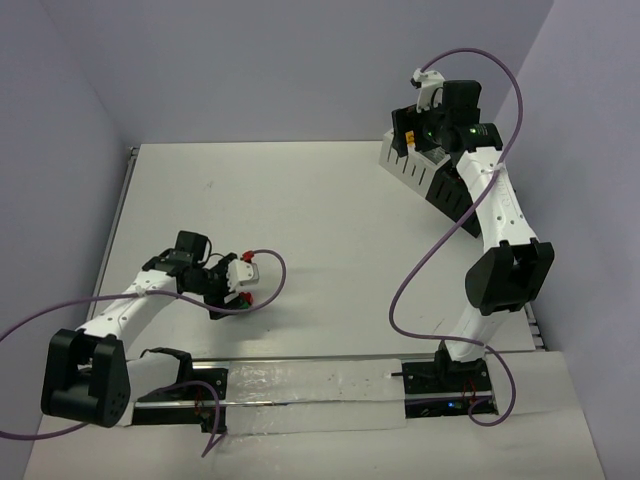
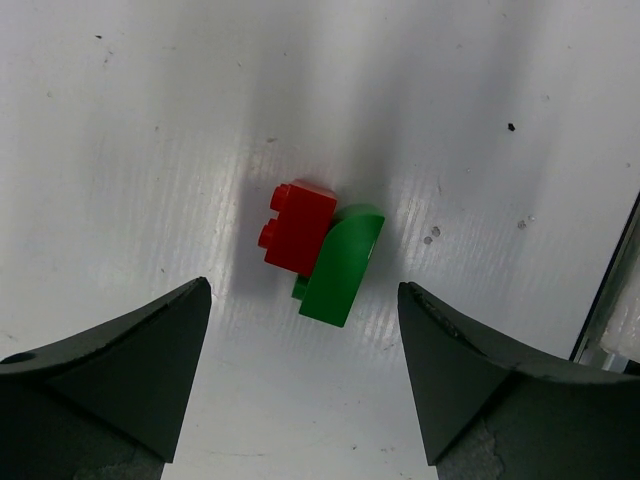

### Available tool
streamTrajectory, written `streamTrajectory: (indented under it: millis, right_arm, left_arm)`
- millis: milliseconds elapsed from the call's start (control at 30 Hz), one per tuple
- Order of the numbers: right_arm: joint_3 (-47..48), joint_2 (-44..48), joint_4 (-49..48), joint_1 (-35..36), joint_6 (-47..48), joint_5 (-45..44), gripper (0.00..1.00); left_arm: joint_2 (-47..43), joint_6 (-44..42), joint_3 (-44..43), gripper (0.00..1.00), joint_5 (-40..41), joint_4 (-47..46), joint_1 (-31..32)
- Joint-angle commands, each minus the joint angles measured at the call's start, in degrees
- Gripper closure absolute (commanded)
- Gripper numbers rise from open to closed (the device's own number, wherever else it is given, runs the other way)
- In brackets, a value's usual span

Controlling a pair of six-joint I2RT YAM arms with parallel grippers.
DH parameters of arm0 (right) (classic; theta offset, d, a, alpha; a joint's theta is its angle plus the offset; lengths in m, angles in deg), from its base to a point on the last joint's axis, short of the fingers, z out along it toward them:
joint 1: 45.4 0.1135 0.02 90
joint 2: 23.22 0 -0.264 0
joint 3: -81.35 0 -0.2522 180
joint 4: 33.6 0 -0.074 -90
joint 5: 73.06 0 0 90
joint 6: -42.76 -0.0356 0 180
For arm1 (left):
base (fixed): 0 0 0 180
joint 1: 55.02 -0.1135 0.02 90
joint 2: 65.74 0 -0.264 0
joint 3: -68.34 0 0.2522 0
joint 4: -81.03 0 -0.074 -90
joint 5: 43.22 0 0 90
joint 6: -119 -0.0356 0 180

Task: Sort the legos into containers by color

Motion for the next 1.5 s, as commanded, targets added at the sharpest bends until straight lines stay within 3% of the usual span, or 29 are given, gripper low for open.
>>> streamTrajectory:
  millis: [0, 267, 433, 700, 800, 1067, 1200, 1467]
  right_arm:
    - [0.90, 0.21, -0.01, 0.39, 0.75, -0.09, 0.03]
    - [0.46, 0.56, -0.01, 0.56, 0.84, -0.09, 0.03]
    - [-0.02, 0.83, -0.01, 0.61, 0.89, -0.04, 0.03]
    - [-2.63, 1.88, -0.01, 2.24, -0.74, 1.58, 0.03]
    - [-5.17, 2.73, 0.07, 3.17, -2.85, 4.13, 0.03]
    - [-9.74, 3.46, 0.84, 5.90, -11.87, 21.25, 0.03]
    - [-11.32, 2.89, 0.29, 10.23, -15.59, 30.28, 0.01]
    - [-10.53, 1.00, 0.95, 18.65, -16.38, 37.17, 0.00]
  left_arm:
    - [1.53, -1.62, 0.95, 0.16, -1.25, -3.37, 0.02]
    - [5.21, -3.52, 0.95, 0.21, -1.75, -5.13, 0.02]
    - [6.30, -4.56, 1.21, 0.31, -1.49, -5.94, 0.19]
    - [4.28, -6.61, 2.13, 0.60, -1.66, -8.09, 0.19]
    - [3.17, -7.30, 1.50, 0.79, -2.77, -7.38, 0.19]
    - [-4.94, -6.14, -1.19, 1.00, -2.69, -12.92, 0.66]
    - [-9.79, -5.34, -0.85, 1.00, 1.64, -23.44, 5.02]
    - [-12.60, -10.83, 0.77, 1.00, 11.08, -36.18, 18.18]
